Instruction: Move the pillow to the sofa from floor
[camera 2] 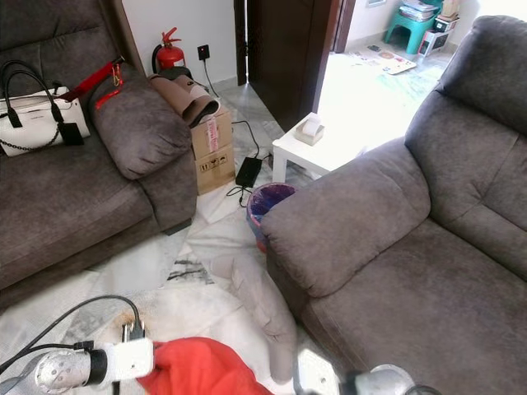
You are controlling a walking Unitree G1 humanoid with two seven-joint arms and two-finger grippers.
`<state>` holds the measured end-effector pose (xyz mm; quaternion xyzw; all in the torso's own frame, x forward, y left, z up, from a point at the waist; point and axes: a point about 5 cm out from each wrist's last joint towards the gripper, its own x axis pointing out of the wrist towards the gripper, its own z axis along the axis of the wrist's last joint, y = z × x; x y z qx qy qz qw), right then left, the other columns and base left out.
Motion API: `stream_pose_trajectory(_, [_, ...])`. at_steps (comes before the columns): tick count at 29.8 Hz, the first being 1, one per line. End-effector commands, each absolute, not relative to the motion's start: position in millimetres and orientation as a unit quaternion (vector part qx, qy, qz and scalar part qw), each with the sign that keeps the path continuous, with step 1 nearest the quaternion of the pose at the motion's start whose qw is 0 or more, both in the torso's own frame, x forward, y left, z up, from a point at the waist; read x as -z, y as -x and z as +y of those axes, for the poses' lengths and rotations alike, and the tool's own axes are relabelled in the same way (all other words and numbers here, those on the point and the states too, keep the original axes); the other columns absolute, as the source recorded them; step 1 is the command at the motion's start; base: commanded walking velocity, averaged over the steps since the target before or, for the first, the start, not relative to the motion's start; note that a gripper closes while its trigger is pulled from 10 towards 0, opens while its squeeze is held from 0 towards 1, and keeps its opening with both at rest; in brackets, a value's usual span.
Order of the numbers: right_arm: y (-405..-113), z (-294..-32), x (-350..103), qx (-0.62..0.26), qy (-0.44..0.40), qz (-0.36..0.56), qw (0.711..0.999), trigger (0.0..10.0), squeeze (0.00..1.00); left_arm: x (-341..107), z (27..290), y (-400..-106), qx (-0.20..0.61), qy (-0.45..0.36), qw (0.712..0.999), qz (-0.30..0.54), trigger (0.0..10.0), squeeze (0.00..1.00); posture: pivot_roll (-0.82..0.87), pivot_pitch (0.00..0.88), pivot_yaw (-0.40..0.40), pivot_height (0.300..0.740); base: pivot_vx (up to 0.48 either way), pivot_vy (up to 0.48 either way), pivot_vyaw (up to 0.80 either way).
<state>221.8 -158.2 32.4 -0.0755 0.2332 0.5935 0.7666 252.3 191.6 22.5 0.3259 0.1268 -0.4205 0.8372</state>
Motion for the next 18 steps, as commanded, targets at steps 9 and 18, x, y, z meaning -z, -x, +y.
stream_pose_trajectory(9, [-251,-170,-31,-0.364,-0.003,0.163,0.917,10.0,0.00,-59,187,-273,0.158,-0.090,0.983,0.033,10.0,0.00,0.06,0.151,0.005,0.740,0.000,0.000,0.00])
stream_pose_trajectory(18, [-268,-155,-41,-0.237,-0.141,0.097,0.956,10.0,0.00,-58,165,-274,0.123,-0.064,0.990,0.029,10.0,0.00,0.06,0.149,-0.004,0.740,0.000,0.000,0.00])
